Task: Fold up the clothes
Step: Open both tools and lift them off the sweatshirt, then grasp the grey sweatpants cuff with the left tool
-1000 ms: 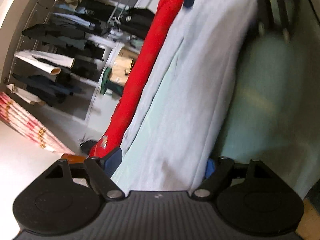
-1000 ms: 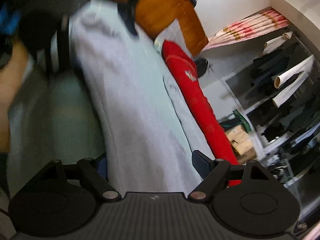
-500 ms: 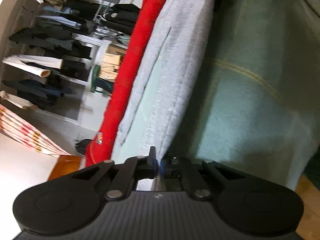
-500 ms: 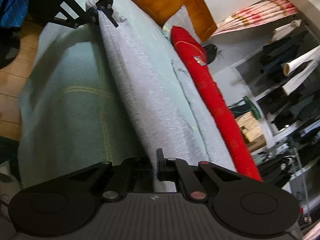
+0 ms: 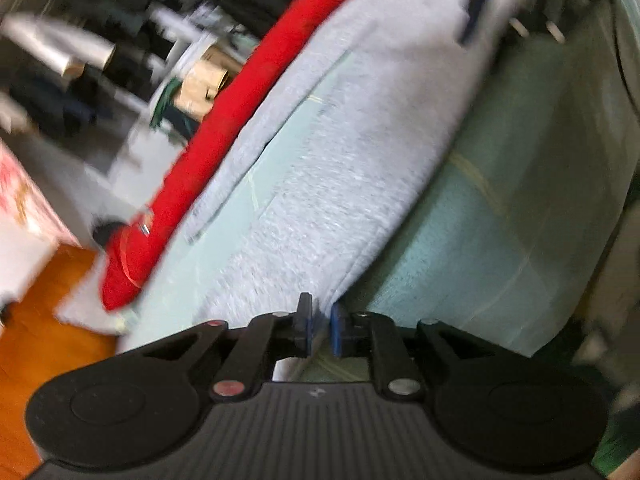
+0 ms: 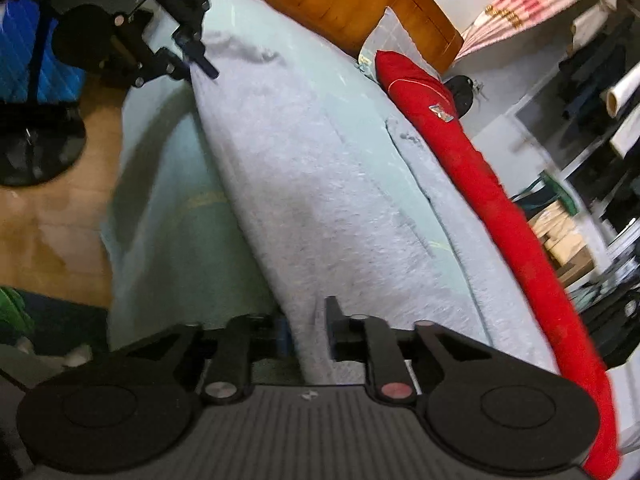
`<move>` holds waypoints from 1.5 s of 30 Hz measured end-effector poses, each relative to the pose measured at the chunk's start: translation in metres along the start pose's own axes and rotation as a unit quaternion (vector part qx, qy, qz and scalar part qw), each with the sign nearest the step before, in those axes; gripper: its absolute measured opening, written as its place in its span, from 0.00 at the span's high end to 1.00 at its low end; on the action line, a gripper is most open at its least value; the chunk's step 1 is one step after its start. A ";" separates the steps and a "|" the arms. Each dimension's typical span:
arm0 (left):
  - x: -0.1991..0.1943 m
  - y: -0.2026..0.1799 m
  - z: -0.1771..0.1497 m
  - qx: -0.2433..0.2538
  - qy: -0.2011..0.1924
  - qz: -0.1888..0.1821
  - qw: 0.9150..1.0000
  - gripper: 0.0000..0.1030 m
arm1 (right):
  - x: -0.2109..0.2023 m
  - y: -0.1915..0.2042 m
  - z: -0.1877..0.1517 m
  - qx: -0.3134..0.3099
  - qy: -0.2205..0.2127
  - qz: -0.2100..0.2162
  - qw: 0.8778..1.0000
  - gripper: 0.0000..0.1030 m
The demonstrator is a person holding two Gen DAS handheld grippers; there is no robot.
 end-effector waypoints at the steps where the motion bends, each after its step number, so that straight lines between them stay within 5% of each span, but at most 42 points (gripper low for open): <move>1: -0.005 0.007 -0.001 -0.025 0.000 -0.013 1.000 0.83 | -0.004 -0.002 -0.001 0.010 -0.002 0.013 1.000 0.74; 4: -0.021 0.036 -0.003 -0.120 -0.011 -0.057 0.991 0.70 | -0.017 -0.008 -0.006 0.034 -0.006 0.041 0.999 0.65; 7: -0.031 0.072 -0.008 -0.225 -0.034 -0.093 0.969 0.63 | -0.029 -0.020 -0.010 0.062 -0.014 0.060 0.996 0.59; 9: -0.028 0.098 -0.017 -0.279 -0.040 -0.082 0.956 0.57 | -0.034 -0.031 -0.010 0.084 -0.021 0.069 0.994 0.58; 14: 0.018 0.155 -0.060 -0.345 0.007 -0.019 0.938 0.52 | -0.037 -0.045 -0.010 0.104 -0.038 0.055 0.992 0.55; 18: 0.059 0.181 -0.105 -0.428 0.040 -0.029 0.902 0.51 | -0.029 -0.051 -0.011 0.101 -0.042 0.047 0.993 0.55; 24: 0.097 0.180 -0.130 -0.506 0.044 -0.091 0.856 0.51 | -0.012 -0.073 -0.007 0.110 -0.035 0.054 0.992 0.55; 27: 0.113 0.176 -0.126 -0.502 0.046 -0.093 0.859 0.43 | -0.004 -0.090 0.002 0.114 -0.034 0.053 0.991 0.54; 33: 0.106 0.154 -0.111 -0.457 0.071 -0.041 0.885 0.46 | 0.005 -0.129 0.022 0.126 -0.039 0.051 0.990 0.51; 36: 0.104 0.154 -0.099 -0.462 0.075 -0.055 0.882 0.78 | 0.006 -0.149 0.034 0.132 -0.045 0.047 0.989 0.51; 40: 0.097 0.161 -0.094 -0.468 0.087 -0.037 0.879 0.80 | 0.002 -0.173 0.049 0.142 -0.056 0.037 0.988 0.49; 42: 0.091 0.175 -0.103 -0.482 0.095 -0.014 0.871 0.80 | 0.002 -0.184 0.050 0.149 -0.054 0.031 0.987 0.49; 45: 0.094 0.177 -0.113 -0.507 0.106 -0.033 0.855 0.80 | 0.006 -0.199 0.044 0.166 -0.040 0.019 0.985 0.48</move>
Point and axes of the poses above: each gripper's, at about its wrist camera, not at the fingertips, and x roughly the way its jaws point, y to its left, z to its top, the point moved 9 cm from there along x, roughly the way its jaws point, and after that the axes turned 2 degrees about -x, right-handed, at the moved point
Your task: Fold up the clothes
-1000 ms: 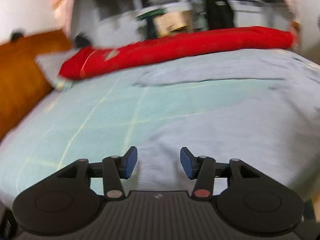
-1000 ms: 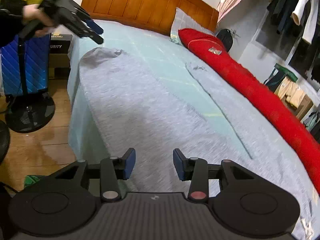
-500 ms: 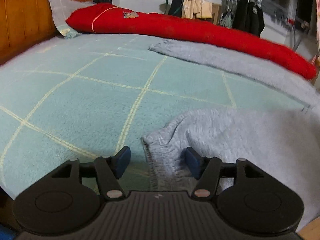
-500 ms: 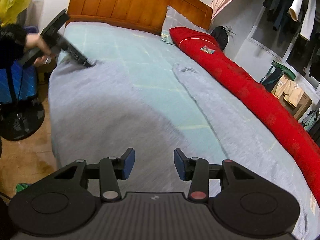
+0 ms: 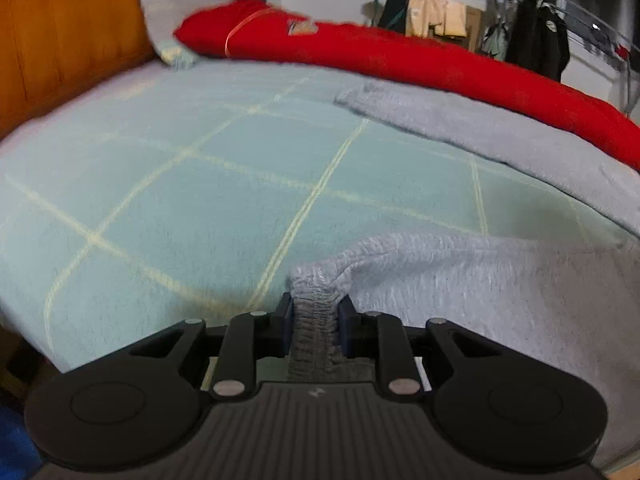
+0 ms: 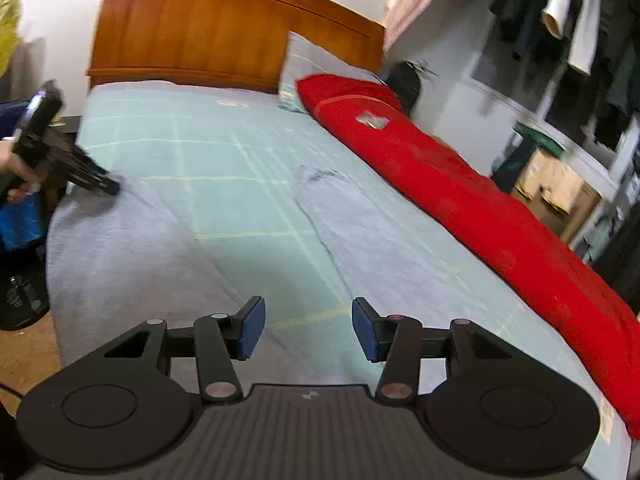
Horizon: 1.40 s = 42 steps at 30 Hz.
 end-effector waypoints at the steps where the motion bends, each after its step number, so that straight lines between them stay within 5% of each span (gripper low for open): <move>1: 0.002 -0.001 -0.002 0.008 0.006 0.004 1.000 0.79 | 0.003 -0.005 -0.002 0.008 0.004 -0.002 1.000 0.48; 5: 0.000 0.003 -0.002 -0.019 0.024 -0.002 1.000 0.68 | 0.017 -0.022 -0.021 0.048 0.034 0.000 0.998 0.41; 8: -0.019 0.010 0.009 -0.012 0.007 0.011 1.000 0.55 | 0.026 -0.029 -0.047 0.081 0.072 -0.006 0.994 0.41; 11: -0.045 0.000 0.026 0.006 -0.019 0.014 1.000 0.54 | 0.030 -0.036 -0.078 0.118 0.111 -0.010 0.987 0.41; 16: -0.062 -0.071 0.050 0.060 -0.057 -0.075 0.994 0.48 | 0.042 -0.050 -0.106 0.169 0.135 -0.012 0.976 0.41; 23: -0.005 -0.178 0.035 0.170 -0.009 -0.209 0.963 0.43 | 0.050 -0.052 -0.107 0.190 0.119 0.003 0.975 0.41; 28: 0.022 -0.237 0.030 0.230 0.027 -0.264 0.936 0.45 | 0.040 -0.056 -0.113 0.199 0.117 -0.004 0.973 0.41; 30: 0.033 -0.246 0.027 0.247 0.040 -0.262 0.932 0.48 | 0.036 -0.056 -0.118 0.207 0.117 -0.005 0.971 0.41; 31: 0.039 -0.246 0.026 0.260 0.043 -0.249 0.932 0.51 | 0.034 -0.056 -0.121 0.210 0.117 -0.006 0.971 0.41; 33: 0.057 -0.231 0.019 0.262 0.066 -0.182 0.945 0.51 | 0.032 -0.059 -0.126 0.217 0.119 -0.009 0.969 0.41; 36: 0.061 -0.204 0.019 0.199 0.079 -0.176 0.961 0.47 | 0.028 -0.067 -0.132 0.232 0.117 -0.013 0.966 0.38; 42: 0.033 -0.192 0.032 0.185 0.051 -0.131 0.973 0.55 | 0.042 -0.084 -0.140 0.261 0.122 0.013 0.957 0.36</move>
Point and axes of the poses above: each gripper's, at about its wrist camera, not at the fingertips, and x roughly the way its jaws point, y to its left, z to its top, the point moved 9 cm from there along x, roughly the way its jaws point, and after that the axes turned 2 degrees about -x, right-handed, at the moved point
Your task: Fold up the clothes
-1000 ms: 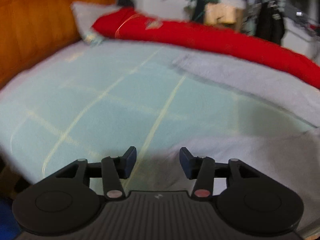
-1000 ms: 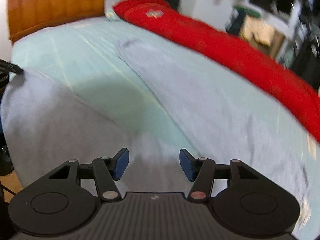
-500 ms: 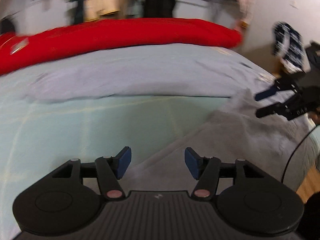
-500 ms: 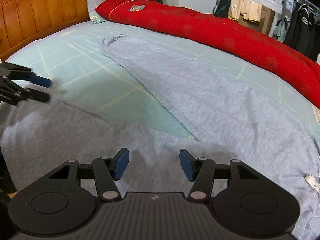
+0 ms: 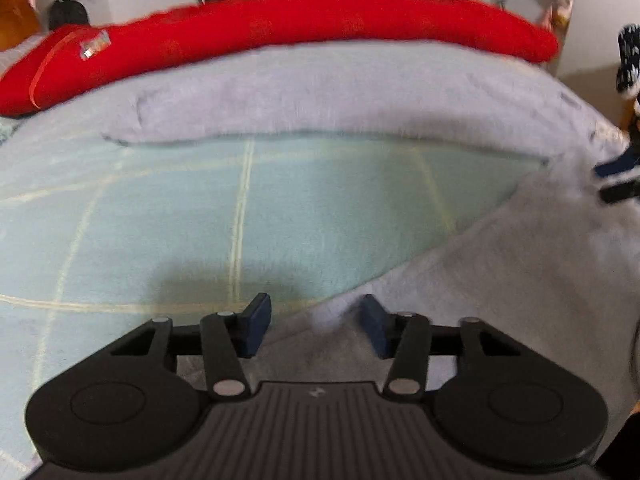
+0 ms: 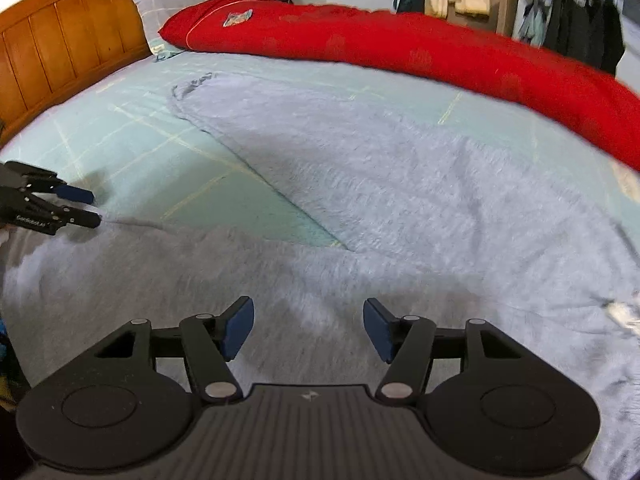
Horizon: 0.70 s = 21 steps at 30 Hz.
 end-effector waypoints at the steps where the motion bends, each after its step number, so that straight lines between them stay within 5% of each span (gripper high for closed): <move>1: -0.010 -0.007 0.006 -0.006 -0.015 -0.014 1.000 0.54 | 0.008 0.000 0.001 0.004 0.007 0.012 1.000 0.35; 5: -0.028 -0.049 0.022 -0.037 -0.049 -0.122 0.991 0.49 | 0.051 -0.016 0.004 0.023 0.039 0.006 0.999 0.34; 9: -0.009 -0.083 0.016 -0.070 -0.032 -0.203 0.976 0.45 | 0.062 -0.032 0.019 0.045 0.016 0.015 0.999 0.34; 11: 0.019 -0.080 0.003 -0.066 -0.002 -0.154 0.986 0.43 | 0.062 -0.035 0.023 0.050 0.010 0.014 0.999 0.34; 13: 0.036 -0.060 -0.006 -0.038 0.002 -0.066 0.997 0.62 | 0.056 -0.032 0.022 0.048 0.007 0.009 0.999 0.34; 16: 0.020 -0.040 -0.008 -0.075 0.004 -0.054 0.996 0.61 | 0.032 -0.022 0.021 0.033 -0.004 0.000 0.999 0.34; 21: -0.012 -0.035 -0.008 -0.070 -0.004 -0.050 0.996 0.46 | 0.000 0.030 0.022 -0.008 -0.010 0.066 0.998 0.30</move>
Point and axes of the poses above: each gripper's, at about its wrist camera, not at the fingertips, and x roughly the way its jaws point, y to its left, z to its top, the point moved 9 cm from there along x, roughly the way its jaws point, and after that the axes turned 2 degrees about -x, right-handed, at the moved point
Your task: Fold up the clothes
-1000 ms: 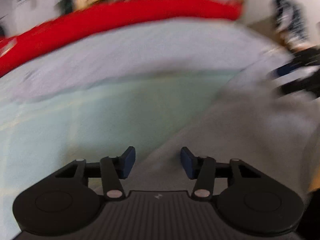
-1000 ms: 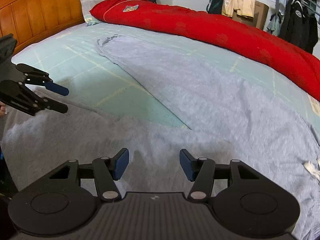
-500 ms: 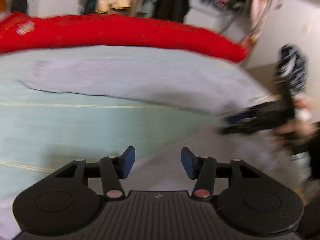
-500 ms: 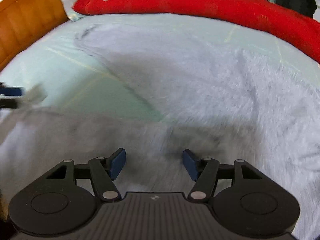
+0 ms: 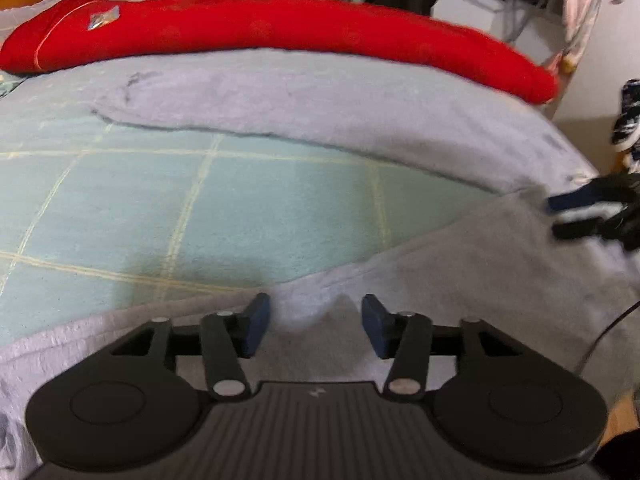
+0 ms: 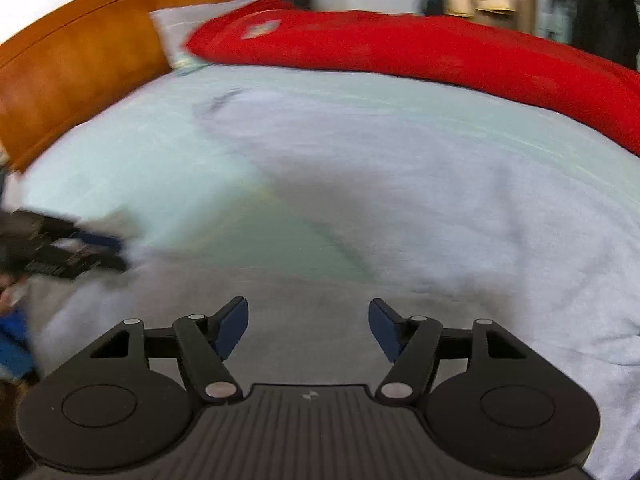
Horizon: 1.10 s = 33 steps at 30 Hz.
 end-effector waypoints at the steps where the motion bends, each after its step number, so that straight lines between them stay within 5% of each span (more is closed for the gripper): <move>1: -0.001 -0.007 -0.003 0.003 0.003 -0.020 1.000 0.42 | 0.003 0.012 -0.001 -0.009 0.004 0.014 1.000 0.30; 4: -0.005 -0.023 -0.019 0.012 0.019 -0.066 0.998 0.36 | 0.021 0.046 -0.009 -0.034 0.028 0.058 0.997 0.29; 8: 0.002 0.004 -0.041 0.016 0.044 0.011 0.999 0.36 | 0.065 0.037 -0.013 -0.023 0.044 0.033 0.998 0.29; 13: -0.020 0.038 -0.041 0.007 0.036 0.074 0.997 0.36 | 0.078 0.010 0.009 0.022 0.014 0.003 1.000 0.30; 18: -0.036 0.047 -0.043 0.003 0.017 0.053 0.998 0.27 | 0.038 0.022 0.008 0.014 0.007 -0.021 1.000 0.23; 21: -0.026 0.072 -0.054 -0.007 0.037 0.102 0.994 0.27 | 0.009 0.031 -0.004 0.007 -0.001 -0.039 0.999 0.18; 25: -0.042 0.065 -0.043 -0.015 0.007 0.052 0.999 0.27 | -0.021 0.023 -0.039 0.041 0.009 -0.114 0.993 0.17; 28: -0.044 0.035 -0.027 -0.006 -0.017 -0.022 1.000 0.27 | -0.037 0.006 -0.067 0.100 0.007 -0.157 0.982 0.16; 33: -0.012 -0.037 -0.001 0.024 -0.001 -0.161 0.987 0.27 | -0.040 -0.027 -0.091 0.167 0.004 -0.229 0.959 0.16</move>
Point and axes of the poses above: each gripper's, at about its wrist camera, not at the fingertips, and x roughly the way its jaws point, y to its left, z to its top, the point moved 9 cm from there along x, roughly the way its jaws point, and after that the axes turned 2 degrees about -x, right-handed, at the moved point
